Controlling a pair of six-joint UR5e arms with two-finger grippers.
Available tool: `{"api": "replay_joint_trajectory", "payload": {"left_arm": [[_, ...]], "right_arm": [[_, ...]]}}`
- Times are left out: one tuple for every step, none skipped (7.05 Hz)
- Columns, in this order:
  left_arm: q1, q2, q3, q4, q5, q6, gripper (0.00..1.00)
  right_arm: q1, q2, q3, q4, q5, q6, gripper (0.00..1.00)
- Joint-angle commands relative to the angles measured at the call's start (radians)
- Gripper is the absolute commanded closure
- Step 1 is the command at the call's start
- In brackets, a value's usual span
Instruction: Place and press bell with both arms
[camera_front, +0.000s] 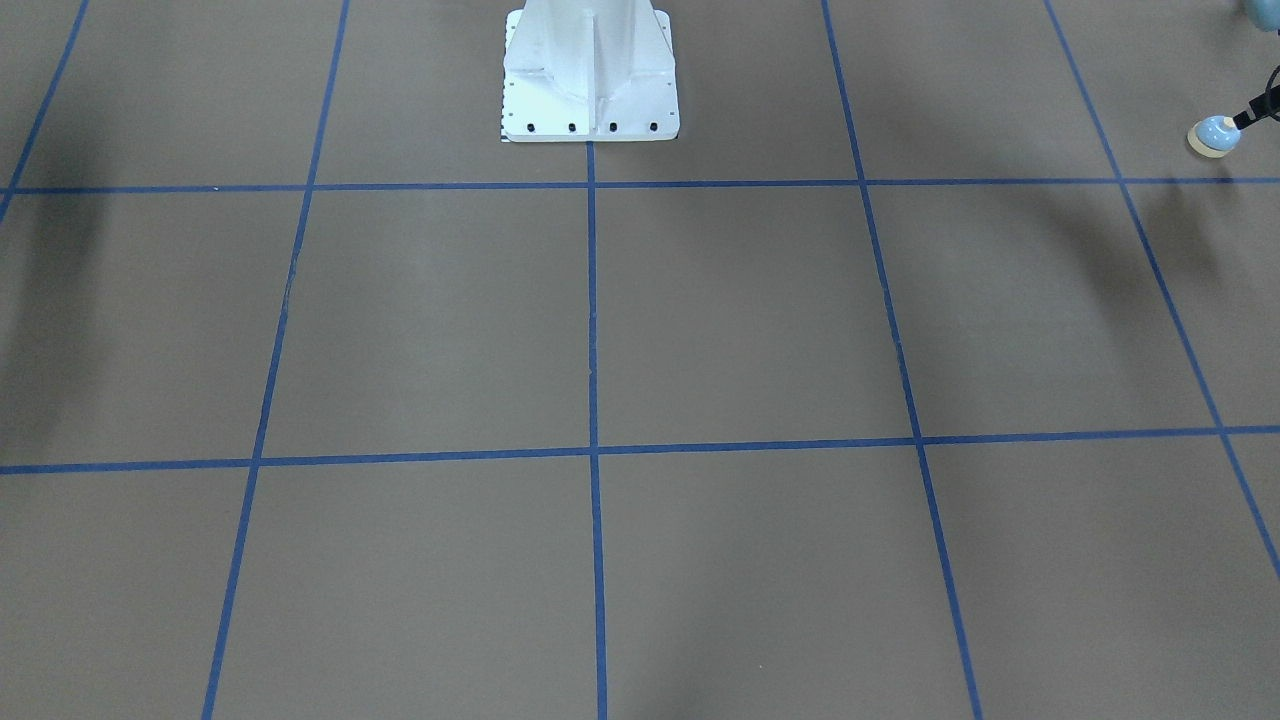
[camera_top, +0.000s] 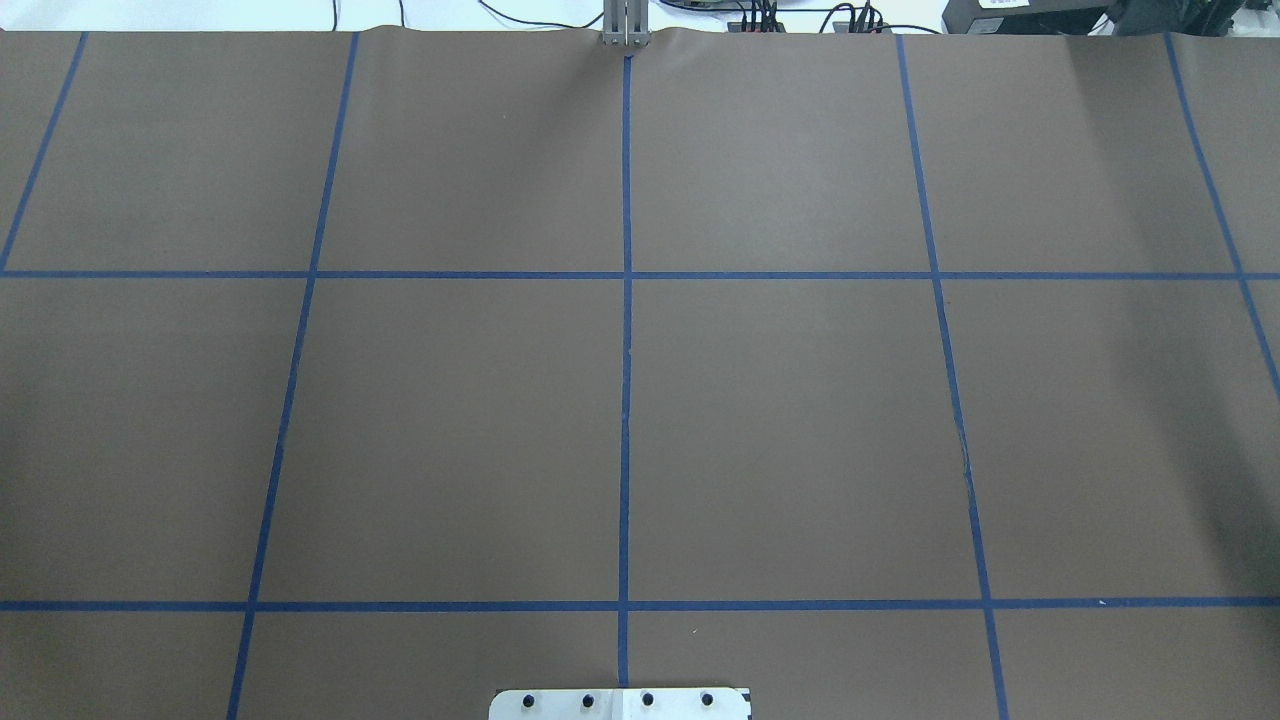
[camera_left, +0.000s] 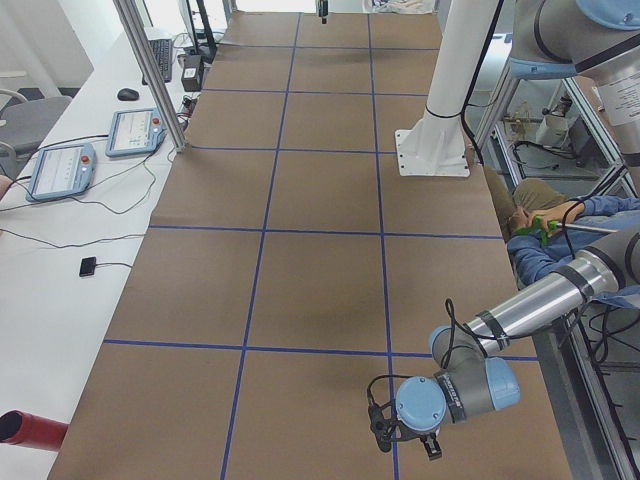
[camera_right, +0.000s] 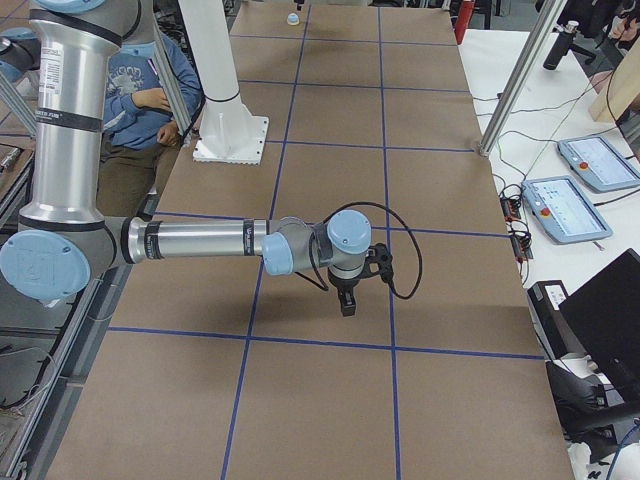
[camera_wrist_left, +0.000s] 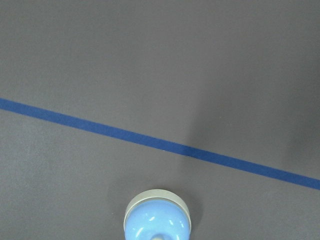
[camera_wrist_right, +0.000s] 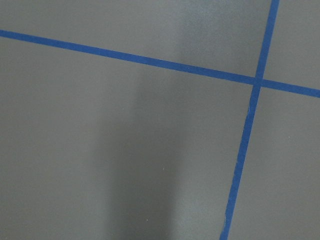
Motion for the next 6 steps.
{"api": "replay_joint_trajectory", "payload": {"left_arm": [[0.001,-0.048,0.103,0.004,-0.023,-0.003,0.01],[0.003,-0.068,0.151,0.01,-0.096,-0.004,0.01],[0.003,-0.07,0.169,0.01,-0.102,-0.021,0.01],[0.003,-0.071,0.177,0.01,-0.121,-0.067,0.01],[0.003,-0.071,0.182,0.01,-0.138,-0.069,0.01],[0.004,-0.071,0.202,0.008,-0.139,-0.072,0.01]], "right_arm": [[-0.015,0.003,-0.001,0.003,0.0,-0.001,0.0],[-0.015,0.003,-0.001,0.003,0.0,-0.001,0.0],[-0.017,0.003,-0.001,0.003,0.0,0.0,0.0],[-0.018,0.003,-0.001,0.003,0.0,0.0,0.0],[-0.02,0.003,-0.001,0.003,0.0,0.0,0.0],[-0.018,0.003,-0.001,0.003,0.0,0.0,0.0]]}}
